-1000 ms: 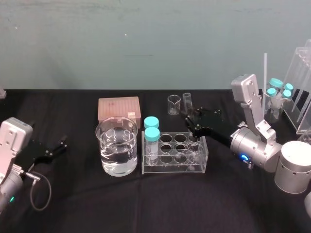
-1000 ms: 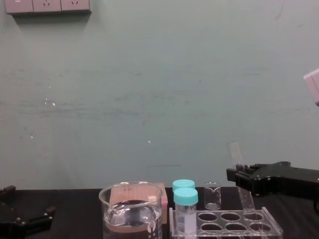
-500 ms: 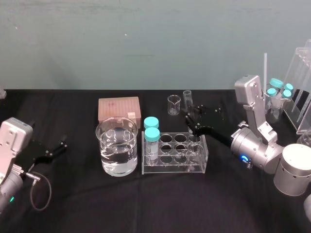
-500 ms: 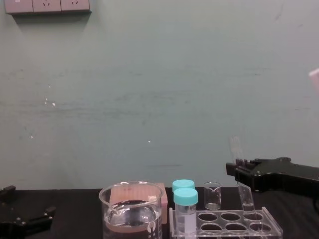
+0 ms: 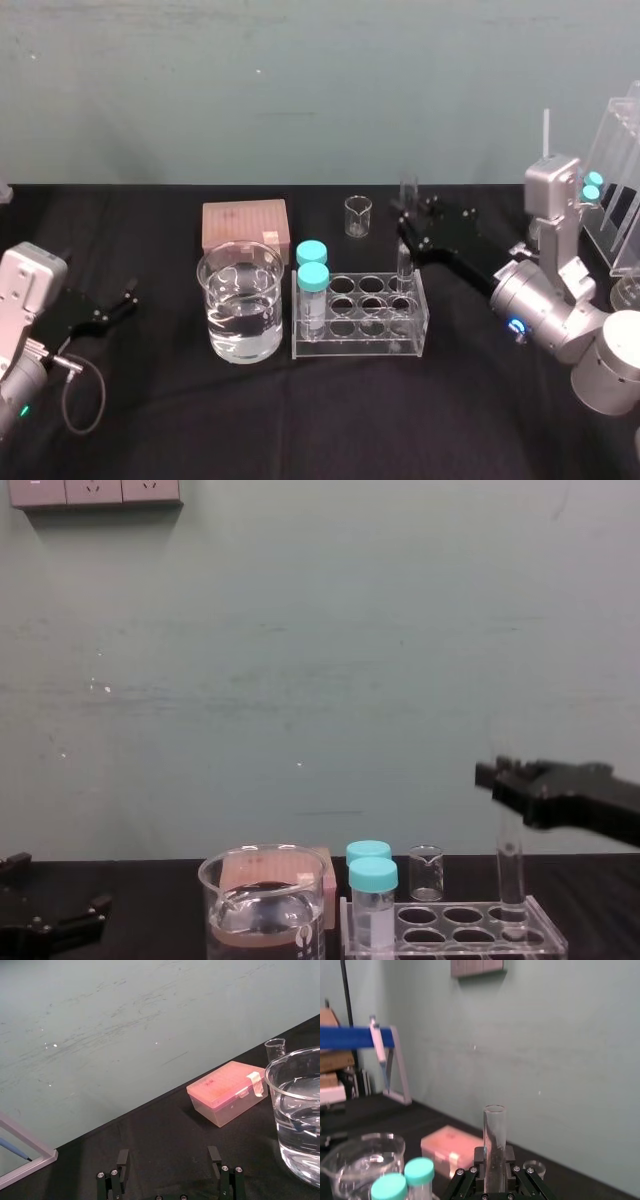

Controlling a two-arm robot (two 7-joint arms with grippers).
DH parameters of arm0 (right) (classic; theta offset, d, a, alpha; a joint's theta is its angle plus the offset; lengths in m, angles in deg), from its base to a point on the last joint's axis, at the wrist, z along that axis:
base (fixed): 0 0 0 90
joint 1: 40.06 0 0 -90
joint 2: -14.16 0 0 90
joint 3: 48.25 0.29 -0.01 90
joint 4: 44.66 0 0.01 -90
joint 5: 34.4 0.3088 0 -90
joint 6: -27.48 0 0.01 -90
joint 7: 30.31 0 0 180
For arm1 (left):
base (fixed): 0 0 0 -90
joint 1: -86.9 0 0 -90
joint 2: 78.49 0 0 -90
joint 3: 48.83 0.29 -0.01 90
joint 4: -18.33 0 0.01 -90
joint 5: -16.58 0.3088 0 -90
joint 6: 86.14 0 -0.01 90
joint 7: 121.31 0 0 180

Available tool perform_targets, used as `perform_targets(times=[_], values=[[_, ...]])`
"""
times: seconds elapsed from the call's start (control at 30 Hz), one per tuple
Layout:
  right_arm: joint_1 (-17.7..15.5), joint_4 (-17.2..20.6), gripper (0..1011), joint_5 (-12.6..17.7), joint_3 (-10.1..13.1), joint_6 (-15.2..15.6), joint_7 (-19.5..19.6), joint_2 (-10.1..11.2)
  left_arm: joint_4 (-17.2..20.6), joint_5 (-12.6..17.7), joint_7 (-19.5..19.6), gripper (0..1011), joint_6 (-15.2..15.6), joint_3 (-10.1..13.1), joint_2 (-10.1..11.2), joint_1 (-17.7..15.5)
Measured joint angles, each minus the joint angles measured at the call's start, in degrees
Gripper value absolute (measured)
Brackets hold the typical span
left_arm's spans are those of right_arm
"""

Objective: Hold the test tube with one hand and immerse one end into the beaker, then return it to the test tube rack.

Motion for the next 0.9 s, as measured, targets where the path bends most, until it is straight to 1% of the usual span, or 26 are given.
perform_targets(times=[0.2, 0.4, 0.57, 0.9], values=[[-0.23, 2.56, 226, 2.32, 2.17, -1.34, -1.15, -0.54, 0.00, 0.00, 0.00, 1000, 0.00, 0.00, 0.00, 0.00], [0.44, 5.41, 226, 3.76, 3.72, -2.44, -2.25, -0.28, 0.00, 0.00, 0.00, 1000, 0.00, 0.00, 0.00, 0.00], [1.05, 7.23, 226, 4.11, 4.73, -2.56, -2.28, 0.37, 0.00, 0.00, 0.00, 1000, 0.00, 0.00, 0.00, 0.00], [1.10, 8.58, 226, 4.10, 5.71, -1.36, -0.89, 0.88, 0.00, 0.00, 0.00, 1000, 0.00, 0.00, 0.00, 0.00]])
